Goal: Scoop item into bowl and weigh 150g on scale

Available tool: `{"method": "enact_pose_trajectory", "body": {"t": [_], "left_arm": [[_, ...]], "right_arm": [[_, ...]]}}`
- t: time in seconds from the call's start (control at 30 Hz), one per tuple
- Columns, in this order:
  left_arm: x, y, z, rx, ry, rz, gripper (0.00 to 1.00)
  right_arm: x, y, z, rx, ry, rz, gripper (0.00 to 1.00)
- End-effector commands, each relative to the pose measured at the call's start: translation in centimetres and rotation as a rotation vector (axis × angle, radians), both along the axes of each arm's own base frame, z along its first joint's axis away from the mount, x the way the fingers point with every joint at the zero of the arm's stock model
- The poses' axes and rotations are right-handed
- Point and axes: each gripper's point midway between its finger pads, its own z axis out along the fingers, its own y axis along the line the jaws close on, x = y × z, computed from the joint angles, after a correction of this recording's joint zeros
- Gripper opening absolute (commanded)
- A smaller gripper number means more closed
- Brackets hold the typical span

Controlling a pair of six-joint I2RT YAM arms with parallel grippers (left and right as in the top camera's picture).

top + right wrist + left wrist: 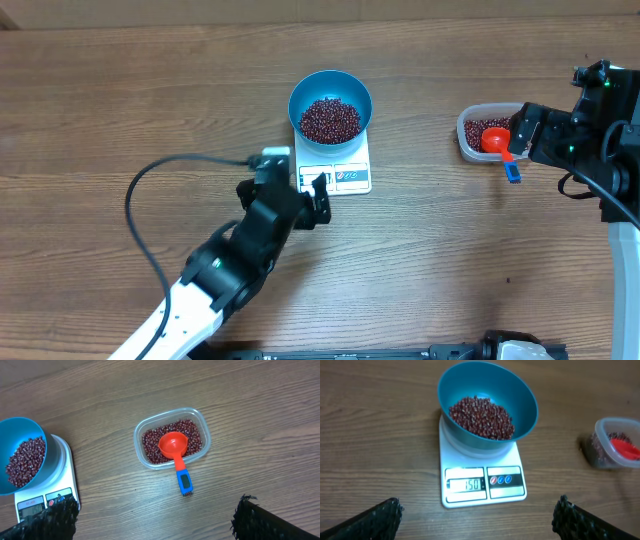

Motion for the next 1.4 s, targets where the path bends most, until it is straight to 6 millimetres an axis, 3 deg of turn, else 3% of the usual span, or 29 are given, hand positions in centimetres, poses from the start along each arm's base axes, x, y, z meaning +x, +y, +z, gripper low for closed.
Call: {"method": "enact_pose_trajectory", "body": {"t": [0.0, 0.27, 0.5, 0.73, 1.03, 1.37], "left_arm": [[-1.1, 1.8, -1.4, -0.036, -0.046, 0.002, 0.99], [-2.8, 4.8, -1.6, -0.186, -0.198, 0.017, 0.99], [-4.1, 7.7, -0.9, -0.204, -0.335, 0.052, 1.0], [-4.8, 9.3, 1.1, -0.136, -0.575, 0.025, 1.0], [-5.9, 10.1, 2.0, 0.038, -0.701, -0.048, 0.99], [-5.4, 12.4, -0.4, 0.203, -0.629, 0.002, 1.0]], "right_arm": [[0.2, -0.2, 1.1, -0.006, -0.031, -0.005, 1.0], [0.2, -0.2, 1.1, -0.006, -0.031, -0.005, 1.0], [0.2, -0.2, 1.1, -0.006, -0.031, -0.005, 1.0], [0.2, -0.2, 1.1, -0.006, -0.031, -0.005, 1.0], [0.2, -0.2, 1.1, -0.006, -0.031, -0.005, 1.0], [0.2, -0.2, 1.1, -0.006, -0.031, -0.005, 1.0]]}}
